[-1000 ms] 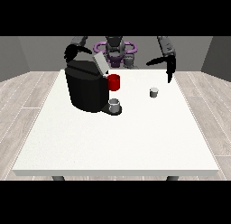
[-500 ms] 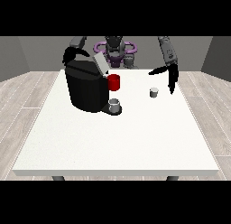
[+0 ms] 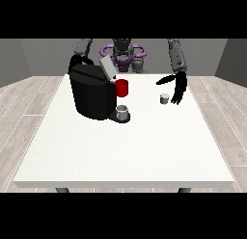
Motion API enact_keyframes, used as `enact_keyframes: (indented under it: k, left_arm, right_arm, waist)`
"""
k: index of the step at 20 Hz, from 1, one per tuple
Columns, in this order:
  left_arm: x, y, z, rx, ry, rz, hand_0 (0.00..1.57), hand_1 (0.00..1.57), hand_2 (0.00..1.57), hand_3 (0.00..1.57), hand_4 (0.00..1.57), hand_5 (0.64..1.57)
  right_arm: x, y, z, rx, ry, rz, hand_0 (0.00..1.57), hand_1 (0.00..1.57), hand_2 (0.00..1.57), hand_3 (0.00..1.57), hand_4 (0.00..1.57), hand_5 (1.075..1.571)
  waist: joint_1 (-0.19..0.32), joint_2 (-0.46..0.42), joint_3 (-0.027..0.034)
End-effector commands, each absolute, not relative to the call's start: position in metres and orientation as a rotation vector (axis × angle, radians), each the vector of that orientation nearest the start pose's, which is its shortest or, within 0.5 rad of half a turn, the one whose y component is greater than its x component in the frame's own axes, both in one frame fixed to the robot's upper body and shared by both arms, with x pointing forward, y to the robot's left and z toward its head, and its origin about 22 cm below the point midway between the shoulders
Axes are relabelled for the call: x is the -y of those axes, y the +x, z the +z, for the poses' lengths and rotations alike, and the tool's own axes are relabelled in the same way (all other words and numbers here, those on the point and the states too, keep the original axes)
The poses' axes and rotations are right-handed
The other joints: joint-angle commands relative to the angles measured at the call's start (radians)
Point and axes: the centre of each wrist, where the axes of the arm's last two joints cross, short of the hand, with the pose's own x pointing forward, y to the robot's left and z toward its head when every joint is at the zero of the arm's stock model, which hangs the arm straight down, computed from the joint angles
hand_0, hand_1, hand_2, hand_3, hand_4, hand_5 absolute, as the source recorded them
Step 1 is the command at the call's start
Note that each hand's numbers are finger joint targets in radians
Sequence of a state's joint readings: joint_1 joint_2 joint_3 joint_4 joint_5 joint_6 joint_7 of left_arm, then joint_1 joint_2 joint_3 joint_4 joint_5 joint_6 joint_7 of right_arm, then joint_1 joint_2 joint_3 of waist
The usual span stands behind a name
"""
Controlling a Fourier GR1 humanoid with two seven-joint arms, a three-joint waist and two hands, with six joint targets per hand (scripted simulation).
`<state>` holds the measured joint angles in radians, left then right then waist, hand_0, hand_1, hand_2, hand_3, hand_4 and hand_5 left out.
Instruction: Insert the coffee pod into the coffee machine and close the lid
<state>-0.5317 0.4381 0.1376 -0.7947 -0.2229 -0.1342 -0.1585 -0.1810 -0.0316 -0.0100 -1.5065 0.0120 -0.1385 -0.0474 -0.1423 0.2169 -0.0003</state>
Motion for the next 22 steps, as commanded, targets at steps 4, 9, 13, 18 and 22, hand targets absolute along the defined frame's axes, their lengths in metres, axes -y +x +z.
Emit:
enact_keyframes:
  k: [4, 9, 13, 18, 22]
  left_arm:
    - [-0.373, 0.362, 0.026, 1.353, 0.512, -0.544, 0.62, 0.62, 0.74, 0.48, 0.0, 1.571]
    - [-0.369, 0.361, 0.014, 1.331, 0.571, -0.648, 0.57, 0.57, 0.7, 0.41, 0.0, 1.571]
    - [-0.383, 0.362, 0.021, 1.373, 0.639, -0.665, 0.65, 0.65, 0.79, 0.53, 0.0, 1.571]
    - [-0.375, 0.372, 0.028, 1.453, 0.722, -0.648, 0.69, 0.69, 0.85, 0.65, 0.29, 1.571]
    - [-0.375, 0.371, 0.018, 1.415, 0.764, -0.657, 0.84, 0.84, 0.97, 0.75, 0.38, 1.571]
  right_arm:
    - [0.224, 0.289, 0.03, 1.717, -0.106, -0.013, 0.0, 0.0, 0.0, 0.0, 0.41, 1.571]
    - [0.199, 0.291, 0.035, 1.708, -0.104, -0.001, 0.0, 0.0, 0.0, 0.0, 0.39, 1.571]
    - [0.212, 0.289, 0.037, 1.736, -0.093, -0.005, 0.0, 0.0, 0.0, 0.0, 0.47, 1.571]
    - [0.21, 0.294, 0.029, 1.754, -0.112, -0.019, 0.0, 0.0, 0.0, 0.0, 0.52, 1.571]
    - [0.195, 0.288, 0.035, 1.764, -0.08, -0.032, 0.0, 0.0, 0.0, 0.0, 0.52, 1.571]
  waist:
    - [-0.019, 0.02, 0.0001]
    - [-0.025, 0.03, -0.0003]
    - [-0.041, 0.047, -0.0002]
    - [-0.025, 0.087, -0.0002]
    - [-0.04, 0.067, -0.0002]
